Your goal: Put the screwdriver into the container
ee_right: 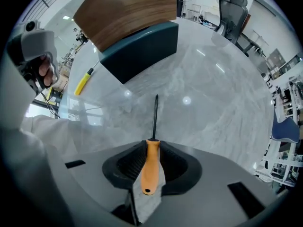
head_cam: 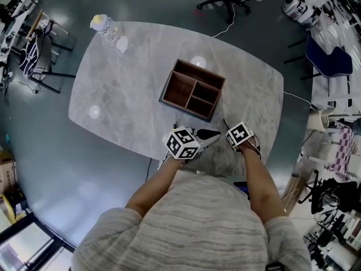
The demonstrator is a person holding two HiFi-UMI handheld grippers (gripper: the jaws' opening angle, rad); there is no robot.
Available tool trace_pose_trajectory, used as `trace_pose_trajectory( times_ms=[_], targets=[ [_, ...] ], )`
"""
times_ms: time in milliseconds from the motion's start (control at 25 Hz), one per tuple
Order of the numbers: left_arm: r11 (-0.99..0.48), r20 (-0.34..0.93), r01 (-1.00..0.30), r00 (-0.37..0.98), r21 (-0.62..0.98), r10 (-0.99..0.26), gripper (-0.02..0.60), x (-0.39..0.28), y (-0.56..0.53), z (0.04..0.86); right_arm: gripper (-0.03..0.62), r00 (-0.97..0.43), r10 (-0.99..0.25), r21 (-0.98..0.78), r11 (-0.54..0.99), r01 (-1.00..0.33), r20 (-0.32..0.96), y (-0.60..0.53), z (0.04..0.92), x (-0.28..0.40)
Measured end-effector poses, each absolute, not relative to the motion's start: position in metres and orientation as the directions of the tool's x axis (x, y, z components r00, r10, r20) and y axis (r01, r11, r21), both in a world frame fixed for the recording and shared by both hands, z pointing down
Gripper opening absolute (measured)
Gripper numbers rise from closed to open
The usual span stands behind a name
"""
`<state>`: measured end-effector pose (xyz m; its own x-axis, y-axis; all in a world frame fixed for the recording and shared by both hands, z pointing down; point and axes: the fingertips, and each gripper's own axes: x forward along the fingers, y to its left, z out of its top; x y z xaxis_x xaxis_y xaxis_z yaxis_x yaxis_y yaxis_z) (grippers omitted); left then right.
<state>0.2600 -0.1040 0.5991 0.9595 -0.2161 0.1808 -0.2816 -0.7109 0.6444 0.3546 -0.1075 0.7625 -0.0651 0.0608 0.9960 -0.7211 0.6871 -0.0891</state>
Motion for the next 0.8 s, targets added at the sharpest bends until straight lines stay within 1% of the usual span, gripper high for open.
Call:
trace_pose_trajectory(
  times_ms=[240, 800],
  targets=[
    [-0.706, 0.189, -0.296, 0.955, 0.643, -0.229, 0.014, 0.251, -0.104, 0.599, 0.075, -0.065, 0.041, -0.075, 0.686, -0.724, 0.997, -0.108, 0.766, 0.356],
    [-0.71, 0.208, -0.309, 0.951, 0.633, -0.229, 0.014, 0.229, -0.11, 0.593, 0.072, -0.127, 0.006, -0.107, 0.581, -0.807, 0.992, -0.109, 0.76, 0.358]
  ],
)
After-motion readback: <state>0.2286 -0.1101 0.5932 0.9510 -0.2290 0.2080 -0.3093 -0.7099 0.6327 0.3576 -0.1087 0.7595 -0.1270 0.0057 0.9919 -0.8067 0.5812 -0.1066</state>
